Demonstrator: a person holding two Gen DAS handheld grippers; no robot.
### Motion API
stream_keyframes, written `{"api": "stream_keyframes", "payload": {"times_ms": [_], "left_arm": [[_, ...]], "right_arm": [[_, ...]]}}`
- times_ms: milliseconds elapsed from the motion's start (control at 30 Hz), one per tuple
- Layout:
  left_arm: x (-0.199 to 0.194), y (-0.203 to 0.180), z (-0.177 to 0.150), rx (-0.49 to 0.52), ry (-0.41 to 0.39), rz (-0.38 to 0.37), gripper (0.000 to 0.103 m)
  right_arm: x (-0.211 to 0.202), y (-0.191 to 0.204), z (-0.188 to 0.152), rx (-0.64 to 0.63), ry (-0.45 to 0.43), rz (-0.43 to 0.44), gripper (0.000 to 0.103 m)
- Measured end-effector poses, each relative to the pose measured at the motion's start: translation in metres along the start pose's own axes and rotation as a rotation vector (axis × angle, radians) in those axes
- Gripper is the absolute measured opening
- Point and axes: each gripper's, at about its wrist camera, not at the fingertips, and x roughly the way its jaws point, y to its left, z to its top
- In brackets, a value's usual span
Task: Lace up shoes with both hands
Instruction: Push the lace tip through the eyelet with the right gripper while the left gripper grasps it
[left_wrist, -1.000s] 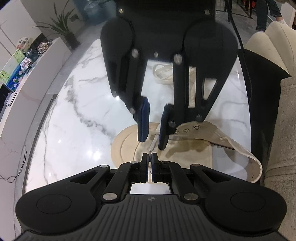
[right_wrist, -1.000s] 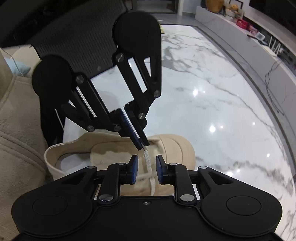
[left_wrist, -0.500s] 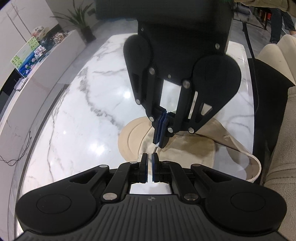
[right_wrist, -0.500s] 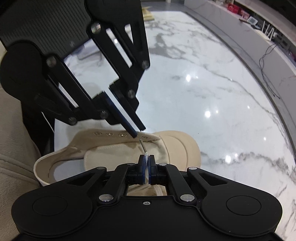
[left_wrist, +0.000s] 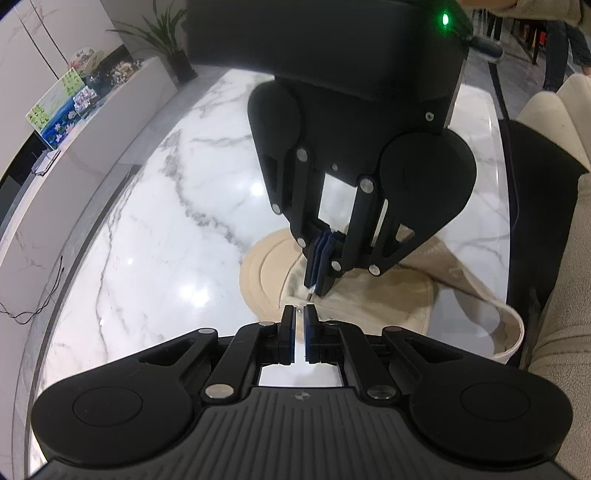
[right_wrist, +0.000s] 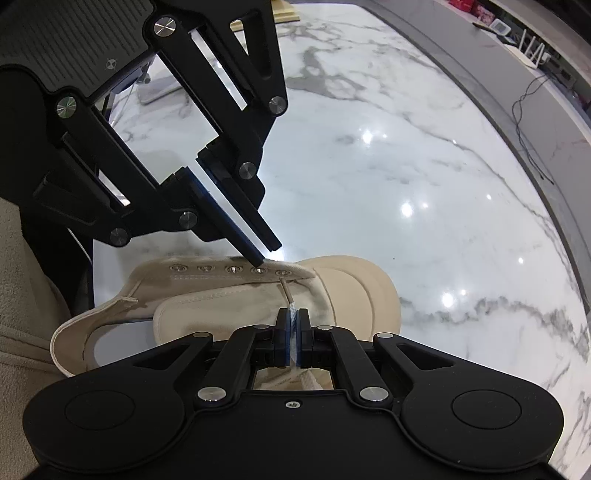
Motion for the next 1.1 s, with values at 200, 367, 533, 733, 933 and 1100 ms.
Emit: {"api": "stream_keyframes", "payload": {"times_ms": [200, 367, 533, 733, 933, 1100], "left_arm": [[-0.001, 0.002, -0.007, 0.007, 0.005, 0.012, 0.007], [0.002, -0.005, -0.009, 0.054, 0.003, 0.017, 0.013], [-0.008, -0.003, -0.002, -0.001, -0.047, -0.018, 0.014], [-0.016, -0.003, 0.01, -0.031, -0.075, -0.055, 0.022], [-0.002, -0.011, 0.01, -0.004, -0.001, -0.035, 0.022], [0.001, -0.009, 0.005, -0.017, 0.019, -0.031, 0.022]], "right_arm": [[-0.002, 0.0, 0.003, 0.011, 0.0, 0.0, 0.002], [-0.001, 0.001, 0.002, 0.015, 0.019, 0.005, 0.002], [0.001, -0.003, 0.001, 0.048, 0.043, -0.008, 0.002], [0.001, -0.001, 0.003, 0.044, 0.052, -0.013, 0.002], [-0.003, 0.0, 0.002, 0.056, 0.04, -0.02, 0.002], [0.0, 0.002, 0.003, 0.06, 0.057, -0.038, 0.002]]}}
